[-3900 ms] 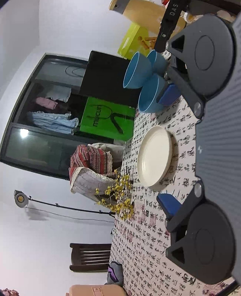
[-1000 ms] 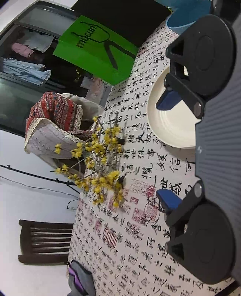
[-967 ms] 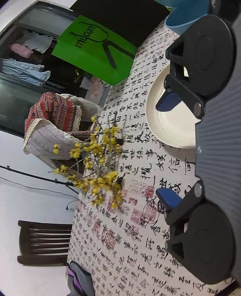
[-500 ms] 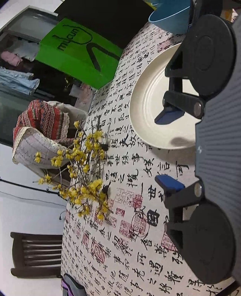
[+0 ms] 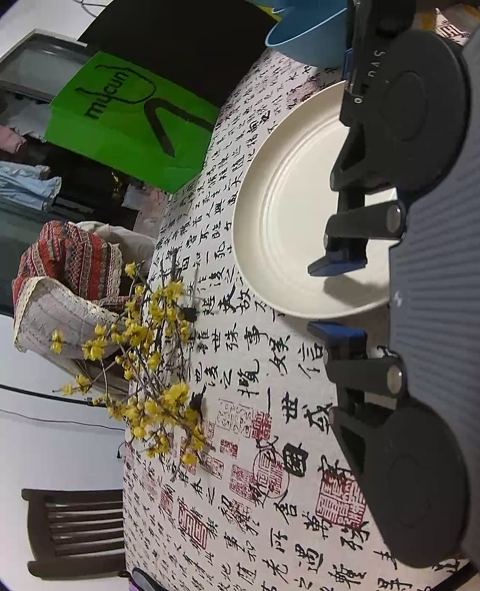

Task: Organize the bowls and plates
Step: 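Lift the gripped cream plates off the table with both grippers, then carry the held cream plates with both grippers toward the blue bowls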

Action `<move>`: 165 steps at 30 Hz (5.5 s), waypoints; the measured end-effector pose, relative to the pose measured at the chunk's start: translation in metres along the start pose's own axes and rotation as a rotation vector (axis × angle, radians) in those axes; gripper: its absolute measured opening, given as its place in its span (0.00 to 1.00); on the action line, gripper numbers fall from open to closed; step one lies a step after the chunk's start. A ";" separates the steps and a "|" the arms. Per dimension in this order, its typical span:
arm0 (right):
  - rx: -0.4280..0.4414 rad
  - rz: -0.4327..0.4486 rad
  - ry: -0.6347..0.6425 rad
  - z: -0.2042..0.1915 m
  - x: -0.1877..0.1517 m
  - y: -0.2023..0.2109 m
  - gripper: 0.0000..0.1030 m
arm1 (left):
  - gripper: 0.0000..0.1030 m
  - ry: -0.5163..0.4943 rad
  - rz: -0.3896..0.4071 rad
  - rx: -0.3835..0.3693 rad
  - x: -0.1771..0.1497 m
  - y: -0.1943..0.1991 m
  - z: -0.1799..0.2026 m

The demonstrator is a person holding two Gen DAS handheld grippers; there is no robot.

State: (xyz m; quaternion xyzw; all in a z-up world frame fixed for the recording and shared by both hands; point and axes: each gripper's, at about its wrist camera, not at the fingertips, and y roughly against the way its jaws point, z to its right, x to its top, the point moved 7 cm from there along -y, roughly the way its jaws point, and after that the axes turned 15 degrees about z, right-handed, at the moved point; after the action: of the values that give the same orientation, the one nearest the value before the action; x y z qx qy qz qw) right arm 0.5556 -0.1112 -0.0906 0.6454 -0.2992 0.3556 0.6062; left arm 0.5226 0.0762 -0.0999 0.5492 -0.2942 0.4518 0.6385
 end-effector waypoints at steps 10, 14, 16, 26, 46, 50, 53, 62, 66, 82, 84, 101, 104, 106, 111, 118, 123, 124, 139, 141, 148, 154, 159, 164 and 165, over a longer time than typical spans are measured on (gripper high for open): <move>0.022 0.020 -0.003 0.001 0.000 -0.001 0.24 | 0.22 -0.031 0.015 0.020 0.000 -0.001 0.000; 0.038 0.025 0.002 0.000 -0.001 0.001 0.21 | 0.21 -0.030 0.025 0.036 0.002 0.001 -0.003; 0.045 0.028 0.011 -0.002 -0.001 0.003 0.20 | 0.22 -0.034 0.034 0.044 0.003 0.002 -0.004; 0.058 0.029 0.016 -0.004 -0.001 0.001 0.20 | 0.22 -0.042 0.029 0.054 0.002 0.000 -0.004; 0.075 0.059 0.034 -0.006 0.000 0.007 0.20 | 0.22 -0.050 0.064 0.056 0.009 0.009 -0.003; 0.078 0.073 0.035 -0.006 0.001 0.011 0.20 | 0.22 -0.058 0.077 0.057 0.011 0.013 -0.002; 0.083 0.080 0.026 -0.005 0.002 0.014 0.20 | 0.22 -0.058 0.087 0.055 0.013 0.016 -0.001; 0.104 0.111 0.023 -0.003 0.006 0.028 0.18 | 0.22 -0.060 0.106 0.059 0.017 0.026 0.000; 0.115 0.131 0.029 -0.004 0.008 0.037 0.18 | 0.22 -0.058 0.122 0.063 0.022 0.035 0.000; 0.147 0.189 0.011 -0.008 0.014 0.072 0.18 | 0.22 -0.086 0.187 0.067 0.034 0.079 0.001; 0.151 0.194 0.008 -0.009 0.014 0.076 0.18 | 0.22 -0.085 0.191 0.068 0.035 0.083 0.001; 0.173 0.250 0.026 -0.021 0.015 0.119 0.18 | 0.22 -0.087 0.238 0.084 0.039 0.127 -0.008; 0.178 0.254 0.022 -0.022 0.013 0.126 0.18 | 0.22 -0.089 0.247 0.088 0.039 0.136 -0.008; 0.181 0.257 0.020 -0.022 0.011 0.130 0.18 | 0.22 -0.088 0.254 0.092 0.039 0.142 -0.008; 0.187 0.271 0.016 -0.025 0.007 0.143 0.18 | 0.22 -0.085 0.265 0.095 0.038 0.156 -0.010; 0.191 0.286 0.010 -0.026 0.004 0.158 0.18 | 0.22 -0.090 0.285 0.093 0.036 0.175 -0.010; 0.192 0.301 0.011 -0.026 0.003 0.170 0.18 | 0.22 -0.091 0.293 0.090 0.034 0.187 -0.009; 0.192 0.305 0.012 -0.025 0.003 0.173 0.18 | 0.22 -0.090 0.294 0.089 0.034 0.189 -0.009; 0.204 0.341 0.011 -0.024 -0.004 0.204 0.18 | 0.22 -0.095 0.327 0.088 0.032 0.227 -0.006; 0.203 0.346 0.011 -0.023 -0.006 0.209 0.18 | 0.22 -0.097 0.329 0.089 0.031 0.231 -0.005; 0.207 0.351 -0.003 -0.018 -0.014 0.219 0.18 | 0.22 -0.105 0.342 0.086 0.026 0.250 0.000; 0.207 0.361 -0.007 -0.015 -0.020 0.231 0.18 | 0.22 -0.108 0.345 0.091 0.019 0.261 0.005; 0.204 0.365 -0.010 -0.011 -0.027 0.238 0.18 | 0.22 -0.113 0.345 0.091 0.013 0.270 0.007; 0.201 0.372 -0.008 -0.010 -0.034 0.245 0.18 | 0.22 -0.115 0.349 0.089 0.009 0.279 0.010; 0.201 0.372 -0.008 -0.010 -0.035 0.246 0.18 | 0.22 -0.115 0.350 0.088 0.007 0.281 0.011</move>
State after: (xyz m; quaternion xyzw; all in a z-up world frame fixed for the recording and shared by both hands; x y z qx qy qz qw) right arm 0.3342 -0.1238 0.0208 0.6376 -0.3785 0.4868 0.4617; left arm 0.2742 0.0642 0.0311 0.5421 -0.4012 0.5361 0.5077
